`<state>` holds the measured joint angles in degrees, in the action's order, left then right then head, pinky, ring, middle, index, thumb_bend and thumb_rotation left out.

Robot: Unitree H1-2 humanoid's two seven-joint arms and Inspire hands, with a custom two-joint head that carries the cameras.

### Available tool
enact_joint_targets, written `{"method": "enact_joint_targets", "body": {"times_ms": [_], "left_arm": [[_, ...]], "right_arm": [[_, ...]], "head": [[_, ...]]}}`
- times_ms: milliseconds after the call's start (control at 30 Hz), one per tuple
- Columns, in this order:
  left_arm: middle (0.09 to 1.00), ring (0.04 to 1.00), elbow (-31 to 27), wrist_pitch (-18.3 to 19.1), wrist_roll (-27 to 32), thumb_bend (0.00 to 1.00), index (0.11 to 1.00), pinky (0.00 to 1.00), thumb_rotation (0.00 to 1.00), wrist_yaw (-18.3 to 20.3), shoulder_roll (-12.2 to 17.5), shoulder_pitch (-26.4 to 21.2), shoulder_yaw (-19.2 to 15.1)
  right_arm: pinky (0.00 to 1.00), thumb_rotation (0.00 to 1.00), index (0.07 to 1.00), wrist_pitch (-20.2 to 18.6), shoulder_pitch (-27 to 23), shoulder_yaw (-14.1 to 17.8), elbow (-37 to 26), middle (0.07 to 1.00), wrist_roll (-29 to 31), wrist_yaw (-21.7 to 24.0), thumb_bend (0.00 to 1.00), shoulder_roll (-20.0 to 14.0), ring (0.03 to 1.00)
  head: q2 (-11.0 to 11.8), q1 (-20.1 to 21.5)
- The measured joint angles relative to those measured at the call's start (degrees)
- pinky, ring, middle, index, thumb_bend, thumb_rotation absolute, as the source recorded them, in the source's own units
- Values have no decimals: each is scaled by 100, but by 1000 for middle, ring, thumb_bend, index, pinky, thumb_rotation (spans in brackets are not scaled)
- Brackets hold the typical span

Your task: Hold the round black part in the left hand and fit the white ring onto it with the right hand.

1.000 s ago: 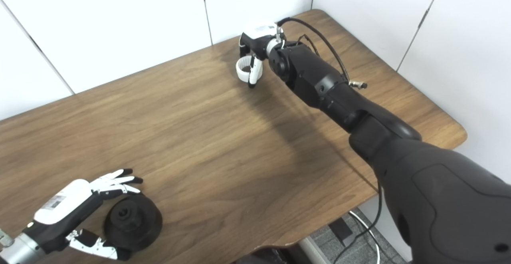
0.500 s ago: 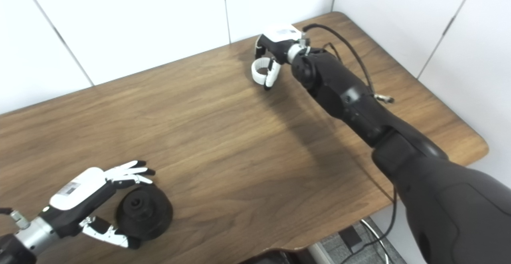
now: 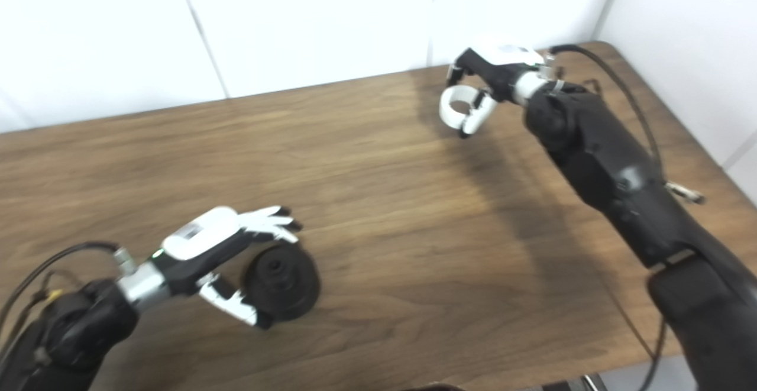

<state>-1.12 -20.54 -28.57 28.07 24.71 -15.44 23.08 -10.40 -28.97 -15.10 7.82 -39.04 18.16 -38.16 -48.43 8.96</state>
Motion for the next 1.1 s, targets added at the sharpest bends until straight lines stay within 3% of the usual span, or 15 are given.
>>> {"method": "enact_joint_targets", "body": {"times_ms": [100,267,500,767,1100], "left_arm": [[884,958,0,-1,-88,520,490,851,78,-37,-12,-1,27],[883,960,9,15,-146,520,489,863,78,-90,-91,-10,34],[896,972,9,174,-222,519,489,880,80,-87,-158,-42,90],[898,967,20,202,-256,519,490,892,81,-68,-193,-103,161],[893,960,75,198,-242,519,488,887,82,-75,-239,-124,181]], "right_arm": [[785,134,483,32,18,26,-225,734,45,131,523,-69,779],[736,133,484,122,23,18,-606,727,97,424,523,-96,766],[793,133,483,242,202,56,-1229,729,290,676,524,-90,780],[805,134,482,209,298,83,-2001,736,515,1157,523,-62,795],[737,137,479,216,363,62,-2817,735,747,1560,523,166,761]], "head": [[-79,-219],[-158,-448],[-211,-676],[-237,-765],[-281,-808]]}}
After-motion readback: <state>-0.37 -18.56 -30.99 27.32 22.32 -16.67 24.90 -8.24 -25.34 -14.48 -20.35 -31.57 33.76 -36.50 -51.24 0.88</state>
